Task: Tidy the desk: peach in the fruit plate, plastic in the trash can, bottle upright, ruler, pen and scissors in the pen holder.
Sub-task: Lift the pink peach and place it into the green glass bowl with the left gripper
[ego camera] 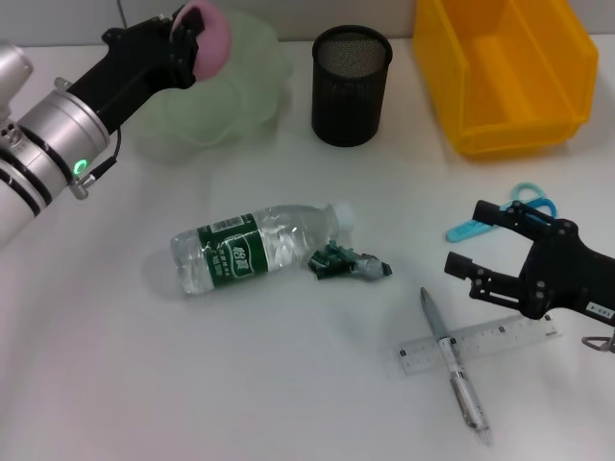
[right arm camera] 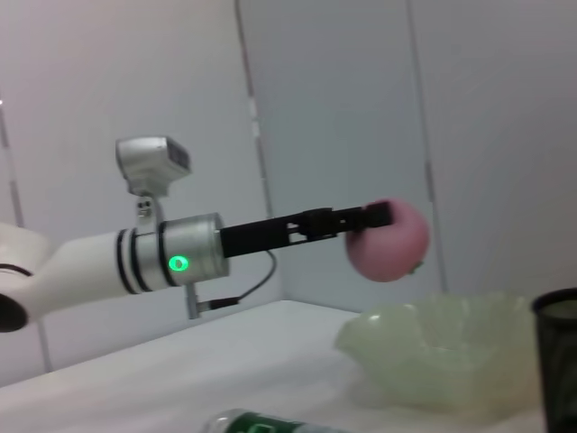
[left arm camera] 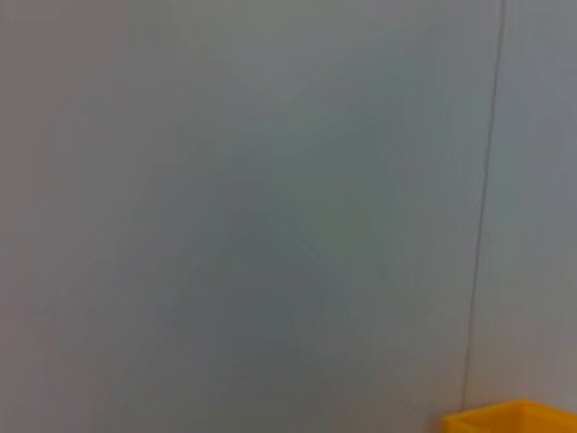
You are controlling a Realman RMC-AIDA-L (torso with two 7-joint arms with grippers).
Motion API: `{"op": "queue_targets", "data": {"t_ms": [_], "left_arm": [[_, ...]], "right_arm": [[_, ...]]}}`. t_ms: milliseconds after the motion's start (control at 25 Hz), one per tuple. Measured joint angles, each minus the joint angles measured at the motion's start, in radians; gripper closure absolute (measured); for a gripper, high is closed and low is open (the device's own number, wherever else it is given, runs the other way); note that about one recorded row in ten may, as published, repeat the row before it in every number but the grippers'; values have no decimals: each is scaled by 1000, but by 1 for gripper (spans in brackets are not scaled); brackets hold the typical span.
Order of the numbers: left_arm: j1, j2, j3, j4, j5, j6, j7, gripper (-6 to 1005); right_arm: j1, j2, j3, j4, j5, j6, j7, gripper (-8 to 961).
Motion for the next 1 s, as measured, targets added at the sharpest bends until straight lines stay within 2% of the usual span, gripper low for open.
{"op": "queue_targets", "data": {"t_ms": [280, 600, 760, 1000], "left_arm": [[-41, 0, 0, -28, -39, -69, 81, 956], [-75, 0, -1, -26, -43, -202, 93, 955], [-78, 0, -1, -24, -49, -223, 93, 956], [-81, -1, -1, -23, -56, -232, 93, 792]], "right_arm": [[-2, 2, 67, 51, 1, 69, -53, 189], [0, 2, 70, 56, 2, 73, -59, 192], [2, 2, 70, 56, 1, 74, -59, 194], [5, 2, 71, 56, 1, 74, -59, 196]]}}
